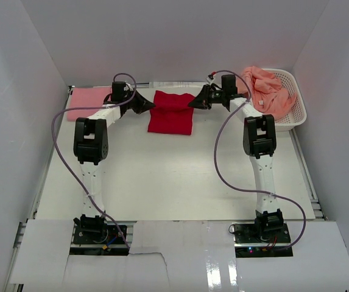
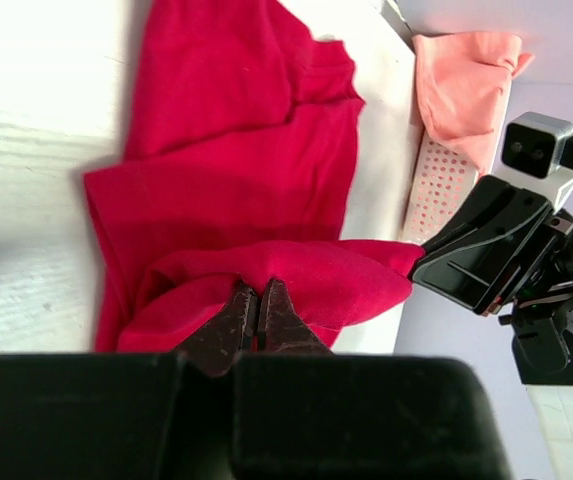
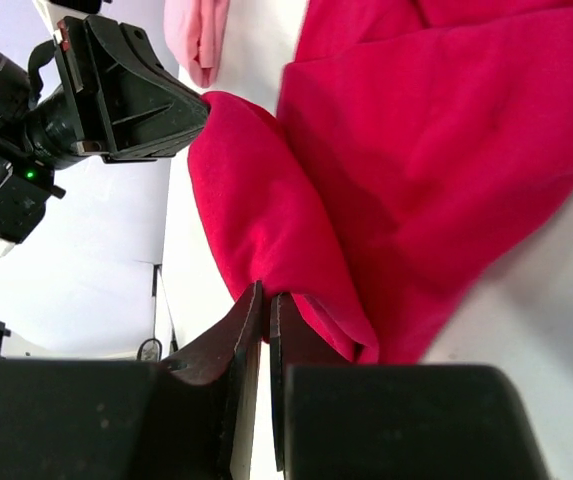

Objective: Fold and stack the t-shirts
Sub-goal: Fold the long partially folded tshirt into a neat square

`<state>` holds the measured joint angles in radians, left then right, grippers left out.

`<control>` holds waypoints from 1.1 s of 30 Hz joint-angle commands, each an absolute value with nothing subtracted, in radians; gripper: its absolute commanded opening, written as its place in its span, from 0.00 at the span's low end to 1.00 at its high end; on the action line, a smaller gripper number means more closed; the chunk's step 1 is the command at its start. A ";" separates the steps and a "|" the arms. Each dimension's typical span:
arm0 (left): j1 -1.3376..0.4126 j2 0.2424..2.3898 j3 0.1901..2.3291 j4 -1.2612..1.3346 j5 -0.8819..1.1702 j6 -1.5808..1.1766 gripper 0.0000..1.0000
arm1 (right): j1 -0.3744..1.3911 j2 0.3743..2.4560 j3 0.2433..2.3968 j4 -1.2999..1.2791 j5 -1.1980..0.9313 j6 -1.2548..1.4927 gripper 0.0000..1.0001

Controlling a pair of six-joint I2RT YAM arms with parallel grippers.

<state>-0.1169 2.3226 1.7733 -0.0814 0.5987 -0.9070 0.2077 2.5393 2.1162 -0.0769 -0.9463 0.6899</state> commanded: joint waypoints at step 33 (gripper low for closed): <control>-0.367 1.737 0.812 -0.037 0.318 -0.894 0.00 | 0.333 1.987 1.028 -0.028 -0.769 0.459 0.08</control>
